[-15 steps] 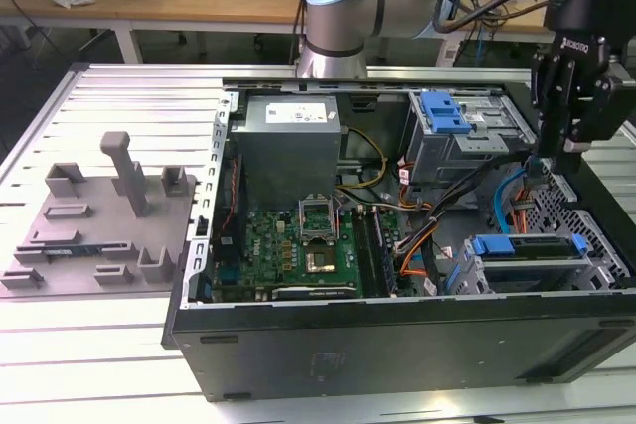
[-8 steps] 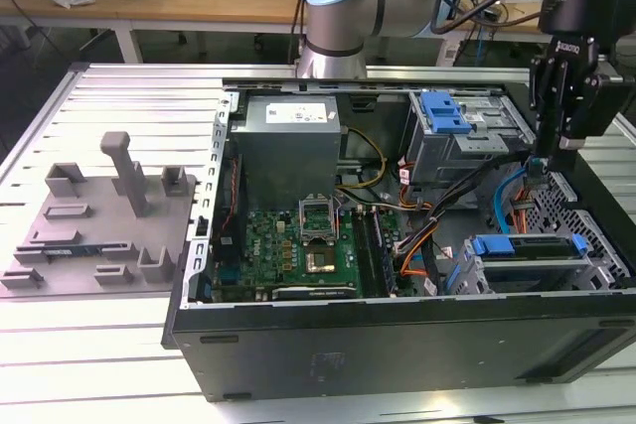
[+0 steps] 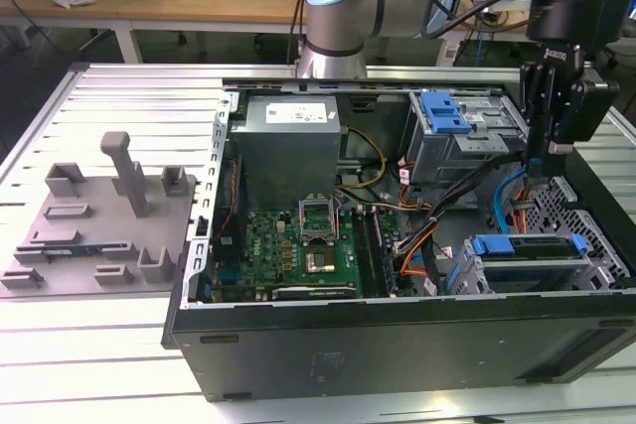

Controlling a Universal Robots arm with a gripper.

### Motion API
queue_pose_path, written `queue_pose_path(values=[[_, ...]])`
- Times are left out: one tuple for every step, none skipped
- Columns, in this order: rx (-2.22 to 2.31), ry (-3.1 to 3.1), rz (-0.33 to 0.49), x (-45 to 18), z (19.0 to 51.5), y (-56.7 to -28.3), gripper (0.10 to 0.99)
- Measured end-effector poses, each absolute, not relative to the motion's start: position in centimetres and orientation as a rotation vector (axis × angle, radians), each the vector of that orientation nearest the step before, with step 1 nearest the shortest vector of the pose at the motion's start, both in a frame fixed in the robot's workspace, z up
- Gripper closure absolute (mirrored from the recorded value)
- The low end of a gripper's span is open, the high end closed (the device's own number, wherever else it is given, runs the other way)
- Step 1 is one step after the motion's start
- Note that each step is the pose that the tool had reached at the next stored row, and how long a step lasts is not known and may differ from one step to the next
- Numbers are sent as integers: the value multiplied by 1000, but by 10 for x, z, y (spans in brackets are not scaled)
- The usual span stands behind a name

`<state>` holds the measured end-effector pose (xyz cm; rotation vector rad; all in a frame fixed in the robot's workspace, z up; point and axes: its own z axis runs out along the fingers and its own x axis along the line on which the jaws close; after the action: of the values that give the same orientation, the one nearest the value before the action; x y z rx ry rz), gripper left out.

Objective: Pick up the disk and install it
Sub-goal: 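Insert the first disk wire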

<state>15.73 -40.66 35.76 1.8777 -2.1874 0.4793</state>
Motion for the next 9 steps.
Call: queue_pose_path(values=[[1876,-2186,481,157,357,-407,659],[1875,-2184,483,157,357,-407,659],[1873,-2182,486,157,357,-407,659],[1872,-2180,488,157,356,-407,659],[1870,-2178,491,156,356,-407,659],[1867,-2173,498,155,355,-407,659],[1864,-2170,503,154,354,-407,659],[1862,-2167,507,153,353,-407,659],[1861,-2166,509,151,351,-407,659]])
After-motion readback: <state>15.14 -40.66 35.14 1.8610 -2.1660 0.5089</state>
